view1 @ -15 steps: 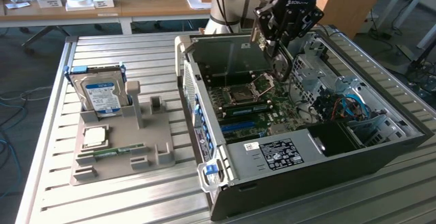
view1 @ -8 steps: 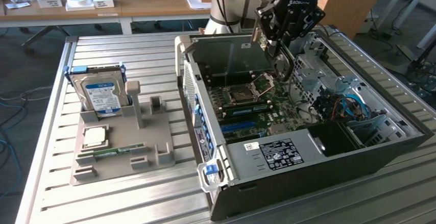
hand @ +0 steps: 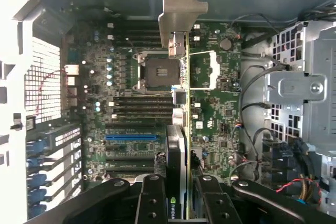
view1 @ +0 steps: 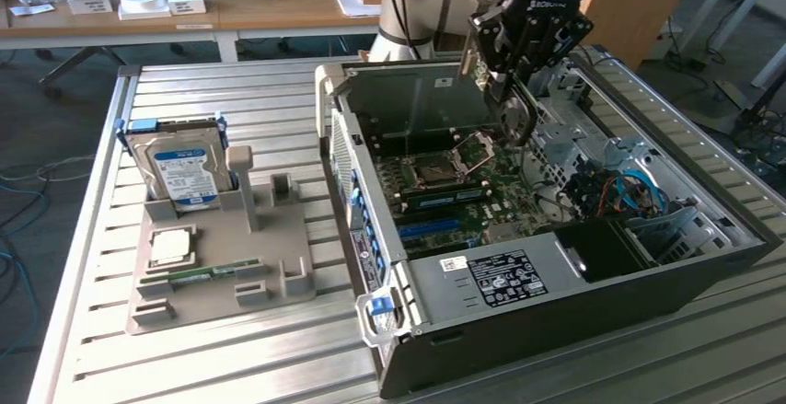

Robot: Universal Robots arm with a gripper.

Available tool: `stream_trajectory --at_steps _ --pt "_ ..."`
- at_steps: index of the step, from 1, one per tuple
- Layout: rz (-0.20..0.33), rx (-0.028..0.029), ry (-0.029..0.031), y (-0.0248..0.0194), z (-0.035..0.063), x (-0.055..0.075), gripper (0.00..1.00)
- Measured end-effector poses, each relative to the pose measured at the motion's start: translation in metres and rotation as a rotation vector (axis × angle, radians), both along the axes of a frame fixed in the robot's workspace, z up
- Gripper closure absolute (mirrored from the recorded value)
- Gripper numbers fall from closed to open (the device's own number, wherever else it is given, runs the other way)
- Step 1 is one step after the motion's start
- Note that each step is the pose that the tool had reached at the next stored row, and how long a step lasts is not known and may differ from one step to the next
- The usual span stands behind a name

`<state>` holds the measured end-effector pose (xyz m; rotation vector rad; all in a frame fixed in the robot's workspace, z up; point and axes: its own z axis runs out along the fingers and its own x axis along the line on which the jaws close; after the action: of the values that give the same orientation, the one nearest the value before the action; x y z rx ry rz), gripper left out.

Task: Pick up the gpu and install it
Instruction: 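Pick up the gpu and move the gpu toward the slot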

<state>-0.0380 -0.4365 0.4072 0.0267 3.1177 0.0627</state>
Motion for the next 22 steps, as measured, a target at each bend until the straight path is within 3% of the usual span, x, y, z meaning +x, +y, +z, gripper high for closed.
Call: stream_trajectory --at_steps 13,22 --pt "0.000 -0.0001 0.0001 0.0000 -0.0001 0.036 0.73" --pt "0.000 0.0000 0.0000 0.0000 -0.0001 0.039 0.73"
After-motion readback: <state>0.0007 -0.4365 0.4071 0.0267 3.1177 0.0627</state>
